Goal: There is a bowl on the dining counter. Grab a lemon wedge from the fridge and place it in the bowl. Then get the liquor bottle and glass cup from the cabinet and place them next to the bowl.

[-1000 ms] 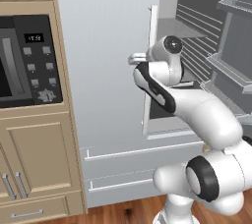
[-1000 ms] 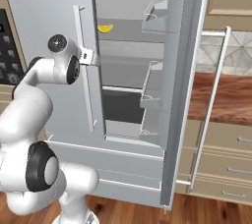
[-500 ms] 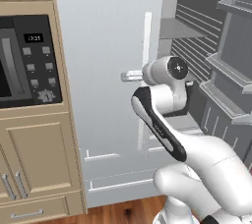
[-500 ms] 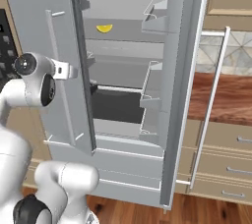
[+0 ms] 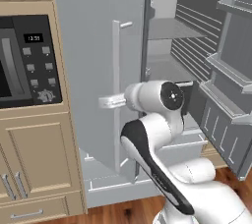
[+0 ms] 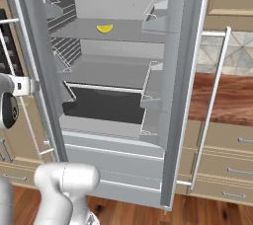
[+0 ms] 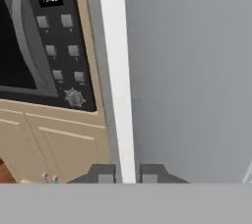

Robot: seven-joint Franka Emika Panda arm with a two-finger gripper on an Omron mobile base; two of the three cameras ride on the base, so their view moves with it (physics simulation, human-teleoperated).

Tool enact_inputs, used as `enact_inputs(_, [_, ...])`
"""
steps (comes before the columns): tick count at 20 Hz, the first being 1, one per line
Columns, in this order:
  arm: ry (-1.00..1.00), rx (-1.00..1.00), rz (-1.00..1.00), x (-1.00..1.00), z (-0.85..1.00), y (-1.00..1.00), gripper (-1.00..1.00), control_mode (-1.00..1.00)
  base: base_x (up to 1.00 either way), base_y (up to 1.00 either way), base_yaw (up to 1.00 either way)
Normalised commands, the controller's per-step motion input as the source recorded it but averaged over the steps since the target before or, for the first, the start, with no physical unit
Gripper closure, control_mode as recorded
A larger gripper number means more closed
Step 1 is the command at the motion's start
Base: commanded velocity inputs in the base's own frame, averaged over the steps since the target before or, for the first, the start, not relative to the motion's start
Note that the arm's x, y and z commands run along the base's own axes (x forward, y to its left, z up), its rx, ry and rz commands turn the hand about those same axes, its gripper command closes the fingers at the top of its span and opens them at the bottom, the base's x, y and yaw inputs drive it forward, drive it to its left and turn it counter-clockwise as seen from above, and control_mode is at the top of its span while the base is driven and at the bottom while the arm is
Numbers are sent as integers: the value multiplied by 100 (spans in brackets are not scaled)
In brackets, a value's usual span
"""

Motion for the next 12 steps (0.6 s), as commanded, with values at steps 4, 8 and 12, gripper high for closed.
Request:
enact_inputs(4, [0,1,13,-77,-1,70,-100,-100,0,0,0])
enact_inputs(8, [-7,9,3,-84,0,-23,-100,-100,0,0,0])
enact_inputs(12, [-11,22,0,-98,2,-76,-100,-100,0,0,0])
